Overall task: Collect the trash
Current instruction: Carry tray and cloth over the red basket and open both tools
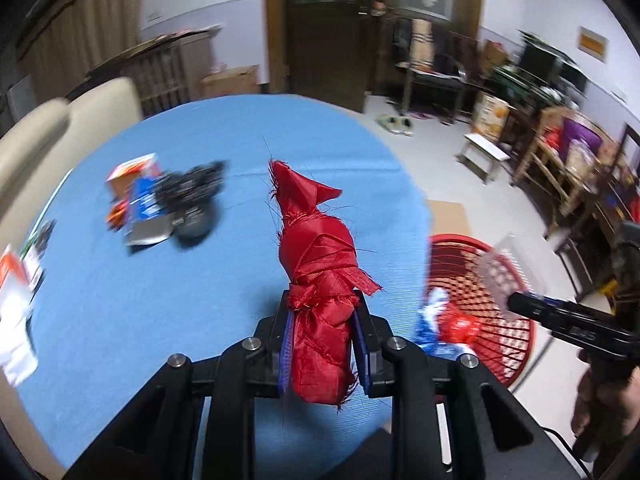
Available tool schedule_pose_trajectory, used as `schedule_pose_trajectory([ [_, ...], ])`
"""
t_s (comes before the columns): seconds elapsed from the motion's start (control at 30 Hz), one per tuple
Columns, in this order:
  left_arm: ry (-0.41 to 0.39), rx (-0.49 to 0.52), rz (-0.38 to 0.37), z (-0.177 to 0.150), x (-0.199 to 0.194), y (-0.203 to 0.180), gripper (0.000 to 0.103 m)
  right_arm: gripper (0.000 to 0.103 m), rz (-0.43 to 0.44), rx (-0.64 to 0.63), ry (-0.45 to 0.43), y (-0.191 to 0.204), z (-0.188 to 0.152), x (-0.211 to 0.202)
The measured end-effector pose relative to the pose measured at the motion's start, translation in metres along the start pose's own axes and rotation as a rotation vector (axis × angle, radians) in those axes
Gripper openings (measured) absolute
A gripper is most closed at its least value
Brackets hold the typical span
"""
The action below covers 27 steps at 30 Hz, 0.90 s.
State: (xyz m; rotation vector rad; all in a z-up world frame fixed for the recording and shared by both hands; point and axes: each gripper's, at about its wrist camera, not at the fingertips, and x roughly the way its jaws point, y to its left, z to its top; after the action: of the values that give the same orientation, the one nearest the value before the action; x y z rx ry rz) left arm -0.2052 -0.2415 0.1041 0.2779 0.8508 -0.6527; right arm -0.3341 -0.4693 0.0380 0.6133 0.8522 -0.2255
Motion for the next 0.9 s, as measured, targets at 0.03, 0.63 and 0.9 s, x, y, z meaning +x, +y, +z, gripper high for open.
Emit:
schedule_pose_trajectory([
  [0.03, 0.0, 0.018, -0.012, 0.002, 0.001, -0.009, 0.027, 0.052, -0.013, 0.008, -0.003, -0.006, 0.0, -0.001],
  [0.63, 0.129, 0.252, -0.186, 0.005, 0.052, -0.12, 0.031, 0.081, -0.056, 0.205, -0.053, -0.071, 0.022, -0.019],
  [0.9, 0.169, 0.311, -0.21, 0.0, 0.07, -0.14, 0.082, 0.081, -0.067, 0.227, -0.125, -0.076, 0.039, -0.046],
])
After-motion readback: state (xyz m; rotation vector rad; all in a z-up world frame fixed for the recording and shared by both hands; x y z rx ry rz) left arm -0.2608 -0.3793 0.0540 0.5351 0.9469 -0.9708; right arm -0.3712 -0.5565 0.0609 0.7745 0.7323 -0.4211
